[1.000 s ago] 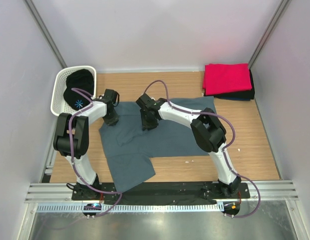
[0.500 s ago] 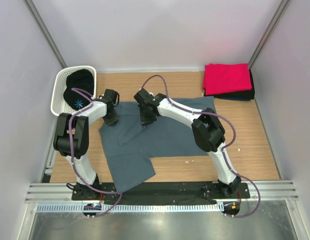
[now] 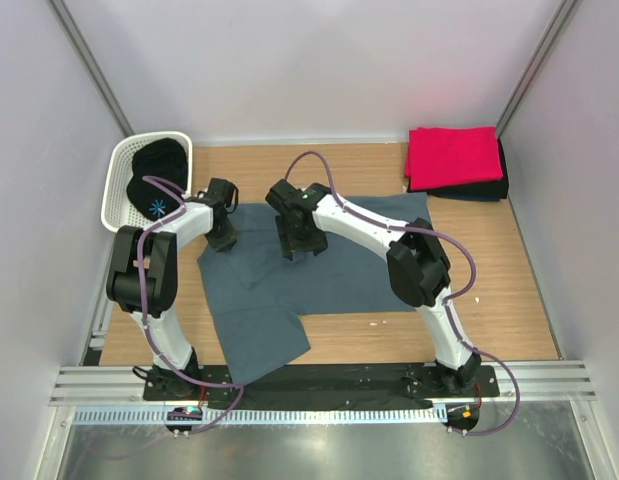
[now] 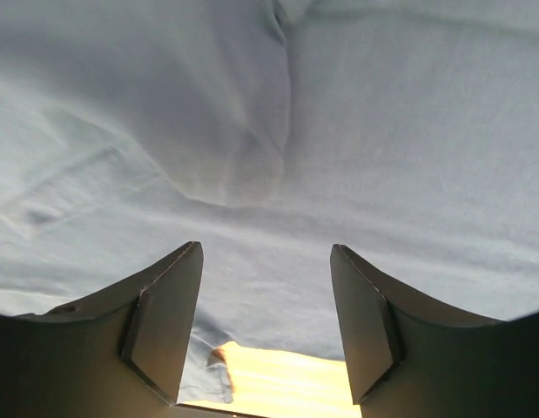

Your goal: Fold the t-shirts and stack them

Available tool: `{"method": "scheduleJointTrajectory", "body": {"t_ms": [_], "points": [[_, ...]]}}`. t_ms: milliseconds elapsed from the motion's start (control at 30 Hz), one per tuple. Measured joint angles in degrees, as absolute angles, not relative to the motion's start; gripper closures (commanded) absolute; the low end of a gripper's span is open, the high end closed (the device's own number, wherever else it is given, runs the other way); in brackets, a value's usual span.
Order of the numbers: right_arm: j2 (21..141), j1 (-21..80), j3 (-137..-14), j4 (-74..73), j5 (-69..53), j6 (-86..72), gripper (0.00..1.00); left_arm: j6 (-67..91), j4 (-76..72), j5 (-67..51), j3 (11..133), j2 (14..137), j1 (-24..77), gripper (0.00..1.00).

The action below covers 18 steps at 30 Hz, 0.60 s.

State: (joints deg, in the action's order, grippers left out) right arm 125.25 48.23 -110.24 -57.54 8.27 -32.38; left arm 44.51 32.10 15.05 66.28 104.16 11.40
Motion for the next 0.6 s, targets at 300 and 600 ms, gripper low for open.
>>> {"method": "scheduleJointTrajectory", "body": {"t_ms": [300,600], "points": [[124.11,48.12,-102.21,-52.29,7.94,-33.39,0.44,44.16,32.27,15.33,66.28,104.07,11.70,0.76],[122.13,45.54,-98.04,-43.92,3.92,-33.78,0.51,41.45,37.71,13.87,66.30,93.76,11.99,0.44]]}}
